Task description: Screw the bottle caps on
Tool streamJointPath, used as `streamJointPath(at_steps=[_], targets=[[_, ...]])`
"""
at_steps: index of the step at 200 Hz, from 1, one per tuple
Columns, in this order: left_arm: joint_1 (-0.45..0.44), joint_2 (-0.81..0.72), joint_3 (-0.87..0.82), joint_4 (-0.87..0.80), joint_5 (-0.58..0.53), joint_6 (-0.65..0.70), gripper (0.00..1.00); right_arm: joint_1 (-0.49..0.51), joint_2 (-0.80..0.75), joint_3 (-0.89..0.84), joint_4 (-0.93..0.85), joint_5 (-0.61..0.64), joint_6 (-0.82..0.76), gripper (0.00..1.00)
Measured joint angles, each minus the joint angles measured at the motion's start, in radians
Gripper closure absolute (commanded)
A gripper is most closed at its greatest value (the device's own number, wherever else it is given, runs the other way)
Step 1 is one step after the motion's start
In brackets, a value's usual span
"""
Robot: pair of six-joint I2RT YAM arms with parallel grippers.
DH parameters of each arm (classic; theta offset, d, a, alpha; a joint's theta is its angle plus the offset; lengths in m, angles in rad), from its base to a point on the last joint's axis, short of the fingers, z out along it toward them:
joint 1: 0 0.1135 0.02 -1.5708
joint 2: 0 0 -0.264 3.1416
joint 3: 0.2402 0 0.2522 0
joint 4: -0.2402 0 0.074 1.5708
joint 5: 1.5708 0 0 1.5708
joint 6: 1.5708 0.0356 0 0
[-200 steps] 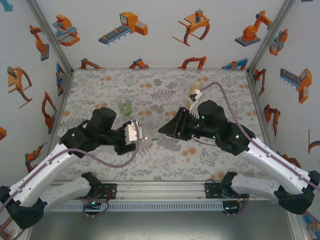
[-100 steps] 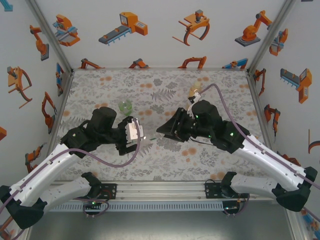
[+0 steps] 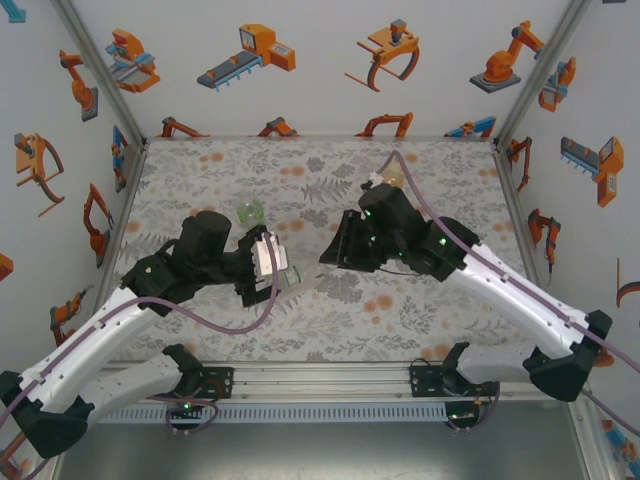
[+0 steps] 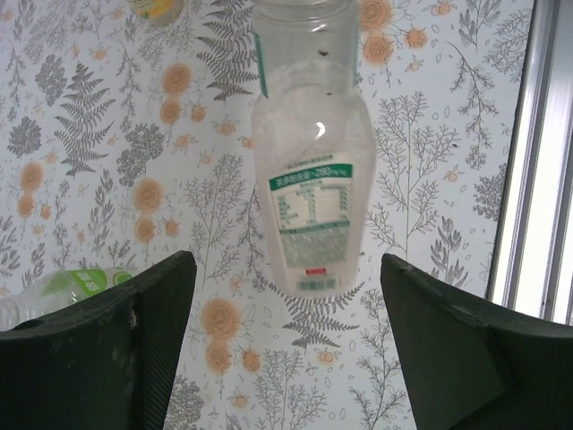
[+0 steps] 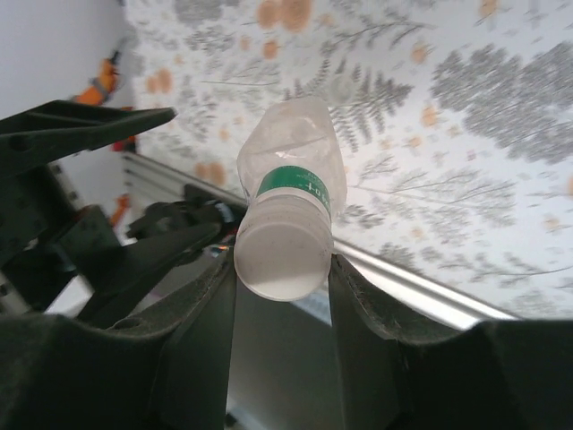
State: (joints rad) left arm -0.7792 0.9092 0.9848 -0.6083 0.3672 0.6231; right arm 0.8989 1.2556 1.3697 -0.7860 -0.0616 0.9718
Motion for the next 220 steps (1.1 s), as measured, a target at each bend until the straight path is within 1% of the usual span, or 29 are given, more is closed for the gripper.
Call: streamJointPath(at_steps=[24, 49, 110, 154, 187, 220], targets=[[0.000, 0.000, -0.001, 0.004, -0.001, -0.015, 0.23, -0.038, 0.112, 0.107, -0.085, 0.026, -0.129, 1.00], [0.000, -0.005, -0.006, 0.007, -0.007, -0.031, 0.23, -0.099, 0.235, 0.212, -0.153, 0.037, -0.251, 1.00], [0.000, -0.074, -0.043, 0.005, -0.036, -0.071, 0.22, -0.223, 0.497, 0.502, -0.256, 0.051, -0.475, 1.00], [0.000, -0.135, -0.083, -0.006, -0.057, -0.098, 0.22, -0.269, 0.673, 0.731, -0.323, 0.063, -0.584, 1.00], [0.000, -0.168, -0.115, -0.018, -0.065, -0.117, 0.22, -0.296, 0.787, 0.890, -0.374, 0.081, -0.633, 1.00], [0.000, -0.185, -0.124, -0.029, -0.072, -0.128, 0.22, -0.335, 0.850, 0.973, -0.399, 0.080, -0.655, 1.00]])
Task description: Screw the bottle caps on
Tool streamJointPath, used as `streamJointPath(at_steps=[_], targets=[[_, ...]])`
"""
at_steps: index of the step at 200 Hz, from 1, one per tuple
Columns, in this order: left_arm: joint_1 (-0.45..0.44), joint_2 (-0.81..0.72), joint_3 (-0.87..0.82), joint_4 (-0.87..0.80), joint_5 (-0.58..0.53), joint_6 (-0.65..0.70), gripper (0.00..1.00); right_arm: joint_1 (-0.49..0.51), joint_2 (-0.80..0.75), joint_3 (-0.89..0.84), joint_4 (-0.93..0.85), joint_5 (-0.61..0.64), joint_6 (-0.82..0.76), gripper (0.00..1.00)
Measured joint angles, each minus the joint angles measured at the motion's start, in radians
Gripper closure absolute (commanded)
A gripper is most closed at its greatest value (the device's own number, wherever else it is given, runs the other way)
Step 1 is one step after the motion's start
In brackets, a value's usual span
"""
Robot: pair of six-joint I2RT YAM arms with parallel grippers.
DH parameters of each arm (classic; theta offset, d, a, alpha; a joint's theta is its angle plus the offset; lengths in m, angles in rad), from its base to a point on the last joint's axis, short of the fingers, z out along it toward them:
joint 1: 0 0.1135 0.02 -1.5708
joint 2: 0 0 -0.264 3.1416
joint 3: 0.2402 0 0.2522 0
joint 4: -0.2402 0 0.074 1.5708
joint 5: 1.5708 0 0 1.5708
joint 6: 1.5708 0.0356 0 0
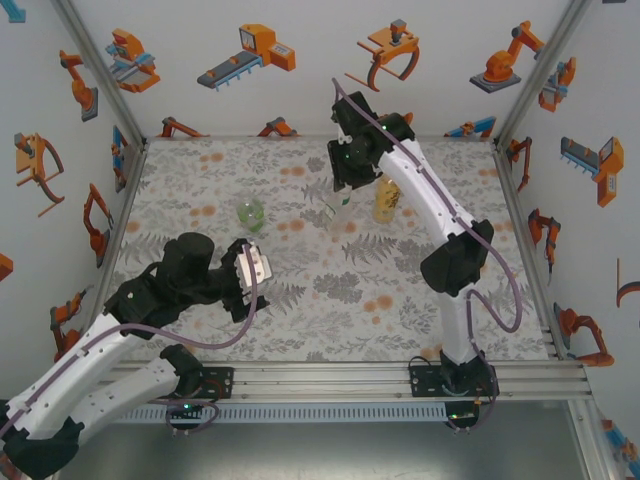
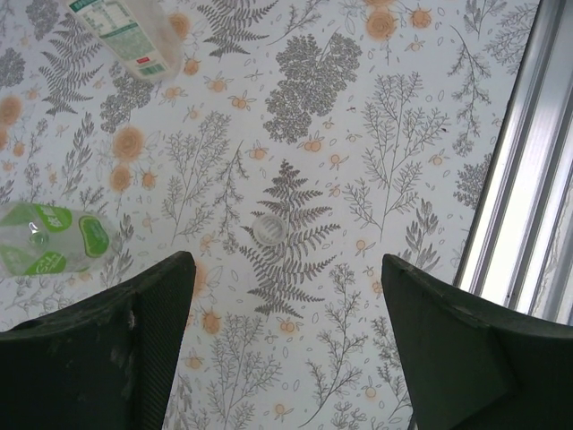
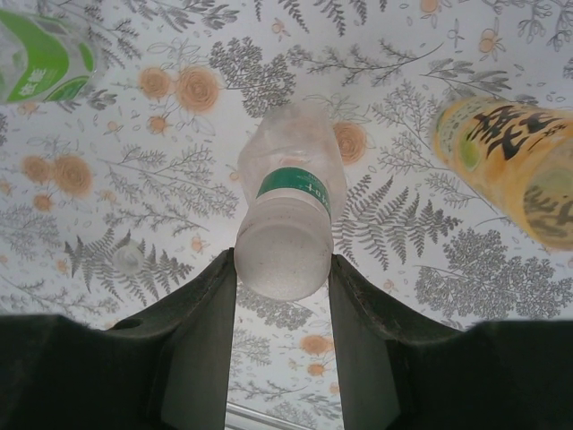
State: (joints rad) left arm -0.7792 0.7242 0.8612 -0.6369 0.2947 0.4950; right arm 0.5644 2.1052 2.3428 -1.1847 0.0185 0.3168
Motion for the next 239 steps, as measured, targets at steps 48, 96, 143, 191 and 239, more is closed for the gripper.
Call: streamJointPath(at_steps=[48, 96, 143, 191, 239], targets=[[0.000, -0.011, -0.019, -0.007, -0.011, -0.011, 0.22, -0.033, 0.037, 0.029, -0.013, -0.001, -0.022, 1.00], [0.000, -0.011, -0.024, -0.007, -0.015, -0.012, 0.22, -0.034, 0.063, 0.062, -0.011, -0.001, -0.047, 1.00], [0.000, -0.010, -0.030, -0.007, -0.019, -0.012, 0.22, -0.034, 0.080, 0.087, -0.005, -0.001, -0.056, 0.64], [0.000, -0.010, -0.031, -0.007, -0.023, -0.011, 0.21, -0.034, 0.087, 0.098, -0.009, -0.001, -0.055, 0.48], [0.000, -0.011, -0.030, -0.007, -0.031, -0.012, 0.21, -0.036, 0.095, 0.138, -0.016, -0.002, -0.056, 0.43]])
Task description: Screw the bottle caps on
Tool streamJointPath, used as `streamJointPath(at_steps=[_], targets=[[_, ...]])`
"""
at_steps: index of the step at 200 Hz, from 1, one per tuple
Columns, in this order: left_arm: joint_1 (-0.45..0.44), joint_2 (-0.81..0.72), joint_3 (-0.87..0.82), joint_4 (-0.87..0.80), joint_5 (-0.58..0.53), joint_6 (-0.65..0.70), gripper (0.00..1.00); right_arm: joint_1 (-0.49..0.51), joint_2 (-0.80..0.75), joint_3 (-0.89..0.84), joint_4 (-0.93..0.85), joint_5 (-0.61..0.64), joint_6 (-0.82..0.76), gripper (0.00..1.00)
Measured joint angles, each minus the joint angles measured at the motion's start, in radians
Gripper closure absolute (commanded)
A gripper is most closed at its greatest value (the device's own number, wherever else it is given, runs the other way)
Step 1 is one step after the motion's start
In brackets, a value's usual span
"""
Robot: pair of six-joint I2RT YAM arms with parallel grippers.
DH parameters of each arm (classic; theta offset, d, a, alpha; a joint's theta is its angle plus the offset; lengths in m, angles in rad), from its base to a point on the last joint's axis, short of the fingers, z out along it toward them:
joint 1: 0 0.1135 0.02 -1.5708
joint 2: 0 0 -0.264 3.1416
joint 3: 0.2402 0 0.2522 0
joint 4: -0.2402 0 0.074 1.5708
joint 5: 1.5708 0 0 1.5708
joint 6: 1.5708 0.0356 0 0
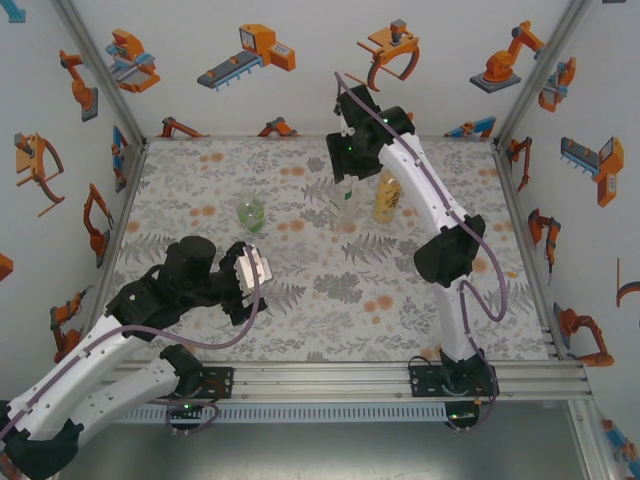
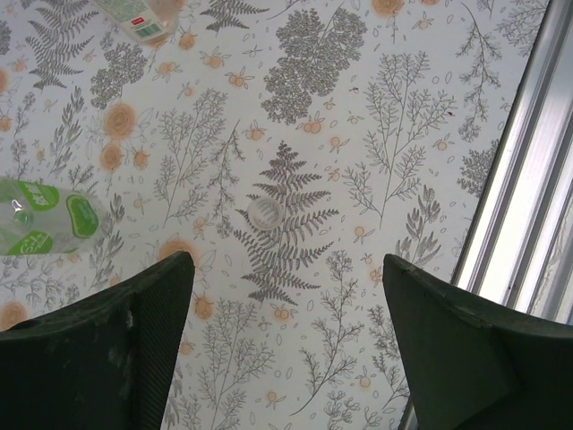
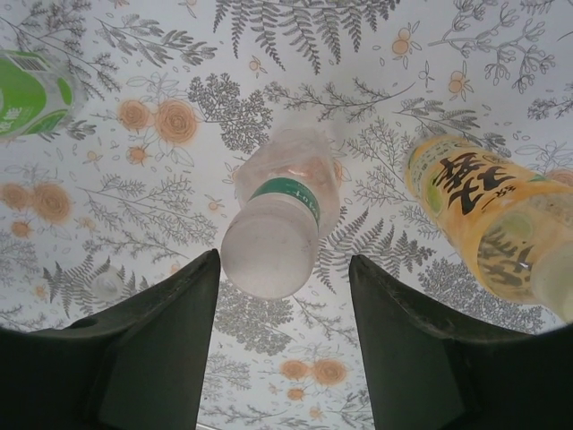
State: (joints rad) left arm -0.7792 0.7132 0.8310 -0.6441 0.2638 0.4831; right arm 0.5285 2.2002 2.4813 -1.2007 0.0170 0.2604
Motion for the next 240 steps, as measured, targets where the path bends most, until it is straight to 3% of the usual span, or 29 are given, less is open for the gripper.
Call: streamJointPath(at_steps=[49, 81, 143, 189, 240], targets=[[0.001, 0.000, 0.000, 0.001, -0.040, -0.026, 0.19, -0.001, -0.001, 0.029, -0.001, 0.000, 0.000, 0.45], [0.034, 0.041, 0.000, 0.029, -0.089, -0.111, 0.19, -0.001, -0.027, 0.017, -0.008, 0.000, -0.005, 0.45], [0.154, 0.126, -0.001, 0.143, -0.181, -0.309, 0.15, -0.001, -0.308, -0.225, 0.013, 0.003, -0.007, 0.44], [0.236, 0.152, -0.073, 0.329, -0.241, -0.414, 0.09, -0.001, -0.531, -0.505, 0.076, 0.010, 0.005, 0.43], [0.323, 0.232, -0.253, 0.683, -0.220, -0.488, 0.08, -0.001, -0.690, -0.710, 0.129, 0.031, 0.028, 0.43]])
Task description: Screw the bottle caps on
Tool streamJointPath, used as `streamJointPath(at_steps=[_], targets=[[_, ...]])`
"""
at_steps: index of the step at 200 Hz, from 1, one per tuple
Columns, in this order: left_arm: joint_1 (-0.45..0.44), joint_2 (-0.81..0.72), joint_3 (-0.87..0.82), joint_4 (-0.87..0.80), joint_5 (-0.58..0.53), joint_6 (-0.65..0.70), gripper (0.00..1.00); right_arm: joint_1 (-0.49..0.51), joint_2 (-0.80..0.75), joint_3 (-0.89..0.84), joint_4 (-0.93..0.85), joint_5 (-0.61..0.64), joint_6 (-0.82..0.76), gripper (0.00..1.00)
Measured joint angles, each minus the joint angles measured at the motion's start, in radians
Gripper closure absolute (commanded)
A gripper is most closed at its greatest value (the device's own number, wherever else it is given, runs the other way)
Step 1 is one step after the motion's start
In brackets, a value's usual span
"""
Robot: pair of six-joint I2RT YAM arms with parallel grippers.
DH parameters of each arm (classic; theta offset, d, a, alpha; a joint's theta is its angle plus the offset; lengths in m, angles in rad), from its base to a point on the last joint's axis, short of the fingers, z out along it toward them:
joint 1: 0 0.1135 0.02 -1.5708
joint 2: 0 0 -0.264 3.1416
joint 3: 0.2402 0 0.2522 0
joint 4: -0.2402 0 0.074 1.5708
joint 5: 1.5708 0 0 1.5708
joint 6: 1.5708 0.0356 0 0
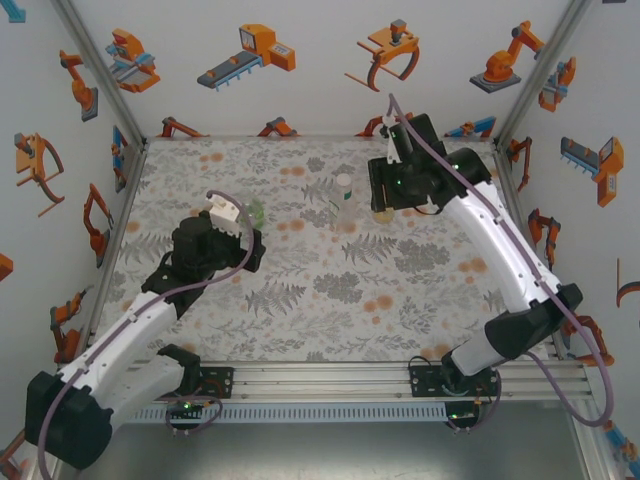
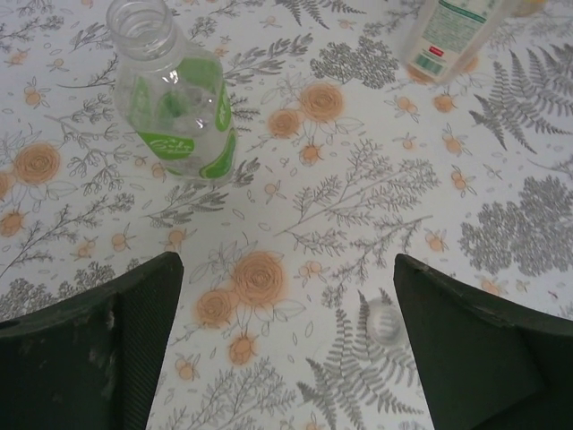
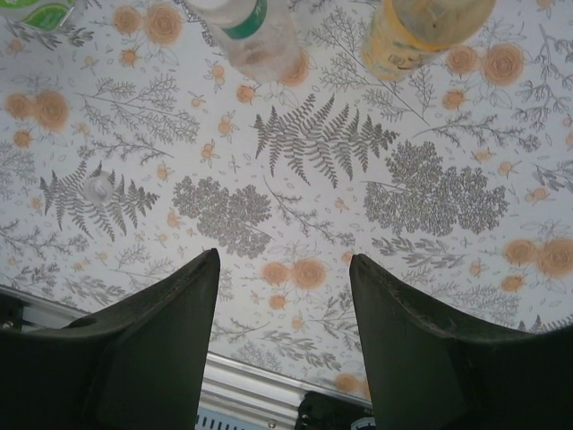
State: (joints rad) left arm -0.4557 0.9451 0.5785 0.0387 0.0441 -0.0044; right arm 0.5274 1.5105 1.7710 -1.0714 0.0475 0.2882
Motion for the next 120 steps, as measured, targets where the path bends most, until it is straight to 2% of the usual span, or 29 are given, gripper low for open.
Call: streamJointPath(at_steps=[59, 120], targets=[[0.093, 0.193, -0.095, 0.410, 0.097, -0.018, 0.10, 0.000, -0.098, -0.069, 0.016, 0.006, 0.016, 0.43], [0.217, 0.433, -0.096, 0.726, 0.277, -0.068, 0.16, 0.000, -0.106, -0.069, 0.039, 0.007, 0.018, 0.43]])
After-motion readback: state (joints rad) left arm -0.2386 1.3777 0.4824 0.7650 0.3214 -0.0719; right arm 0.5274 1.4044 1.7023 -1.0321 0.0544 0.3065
